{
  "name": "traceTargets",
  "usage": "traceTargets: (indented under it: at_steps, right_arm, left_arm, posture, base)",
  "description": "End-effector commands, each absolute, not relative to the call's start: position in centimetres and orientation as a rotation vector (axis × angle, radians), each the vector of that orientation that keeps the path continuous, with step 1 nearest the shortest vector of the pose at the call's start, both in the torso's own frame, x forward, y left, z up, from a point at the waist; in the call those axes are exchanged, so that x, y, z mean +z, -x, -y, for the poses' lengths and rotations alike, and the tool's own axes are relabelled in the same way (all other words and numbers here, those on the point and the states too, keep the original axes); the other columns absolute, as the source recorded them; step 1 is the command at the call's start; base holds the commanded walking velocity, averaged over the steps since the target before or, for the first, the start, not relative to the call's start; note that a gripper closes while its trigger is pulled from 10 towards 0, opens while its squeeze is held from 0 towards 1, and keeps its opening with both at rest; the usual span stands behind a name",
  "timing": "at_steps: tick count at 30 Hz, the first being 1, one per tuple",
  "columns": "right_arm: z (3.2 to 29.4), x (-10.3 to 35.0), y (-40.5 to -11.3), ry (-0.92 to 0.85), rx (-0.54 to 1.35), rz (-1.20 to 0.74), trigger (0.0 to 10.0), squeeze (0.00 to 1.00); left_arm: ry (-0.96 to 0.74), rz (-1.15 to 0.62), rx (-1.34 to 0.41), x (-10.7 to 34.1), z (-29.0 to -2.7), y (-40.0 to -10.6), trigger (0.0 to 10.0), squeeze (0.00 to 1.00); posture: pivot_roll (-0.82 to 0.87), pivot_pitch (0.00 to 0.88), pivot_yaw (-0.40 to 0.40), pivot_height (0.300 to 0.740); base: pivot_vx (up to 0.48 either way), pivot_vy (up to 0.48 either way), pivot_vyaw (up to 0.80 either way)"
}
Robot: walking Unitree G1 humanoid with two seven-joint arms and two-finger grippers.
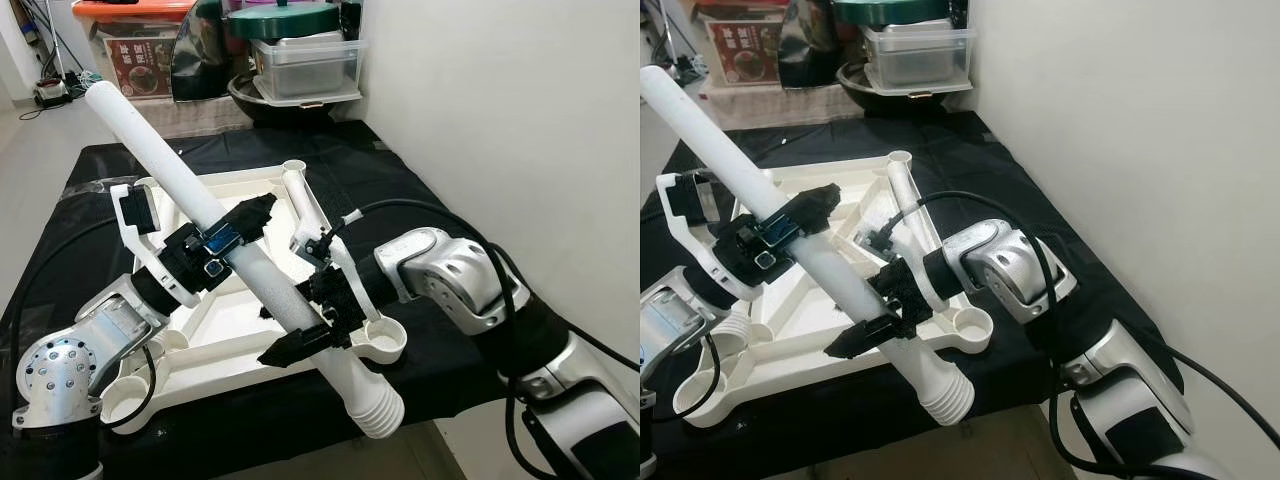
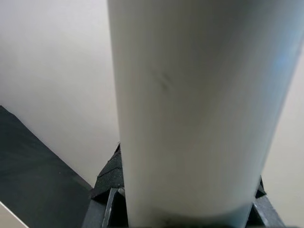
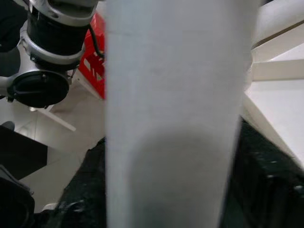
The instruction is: Building children table
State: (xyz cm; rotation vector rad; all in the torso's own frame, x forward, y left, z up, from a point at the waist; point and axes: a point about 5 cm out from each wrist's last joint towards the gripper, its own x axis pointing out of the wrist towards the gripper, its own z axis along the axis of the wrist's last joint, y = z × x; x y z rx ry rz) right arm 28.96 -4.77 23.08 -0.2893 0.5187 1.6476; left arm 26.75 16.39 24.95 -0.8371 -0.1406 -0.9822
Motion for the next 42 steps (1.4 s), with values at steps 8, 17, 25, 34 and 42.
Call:
traceTargets:
  at_steps: [8, 17, 25, 34, 42]
  right_arm:
    - [4.6, 22.5, -28.1, 0.313, 1.678, -0.553, 0.0, 0.00]
    - [5.3, 22.5, -28.3, 0.260, 1.632, -0.555, 0.0, 0.00]
    - [7.3, 23.0, -29.9, 0.126, 1.494, -0.513, 0.0, 0.00]
    - [11.1, 25.3, -34.6, -0.126, 1.138, -0.268, 0.0, 0.00]
    - [12.4, 27.5, -37.6, -0.404, 0.761, 0.012, 0.0, 0.00]
  left_arm:
    - [0.812, 0.141, -1.010, 25.1, -15.6, -26.9, 9.7, 0.00]
    - [0.670, 0.188, -0.942, 25.4, -16.0, -27.1, 10.0, 1.00]
    - [0.648, 0.242, -0.932, 26.3, -18.2, -25.4, 10.0, 1.00]
    - [0.638, 0.275, -0.828, 26.2, -20.8, -23.3, 10.0, 0.00]
    - [0.434, 0.016, -0.406, 21.2, -22.3, -25.4, 10.0, 0.00]
  posture:
    - [-0.06, 0.000, -0.001, 0.740]
    - [-0.06, 0.000, 0.001, 0.740]
    - [-0.05, 0.000, -0.009, 0.740]
    - [-0.03, 0.000, -0.018, 0.740]
    - [-0.02, 0.000, -0.020, 0.740]
  base:
    - [0.000, 0.000, 0.00]
    - [0.000, 0.000, 0.00]
    - [0.000, 0.000, 0.00]
    - [0.000, 0.000, 0.00]
    - [0.000, 0.000, 0.00]
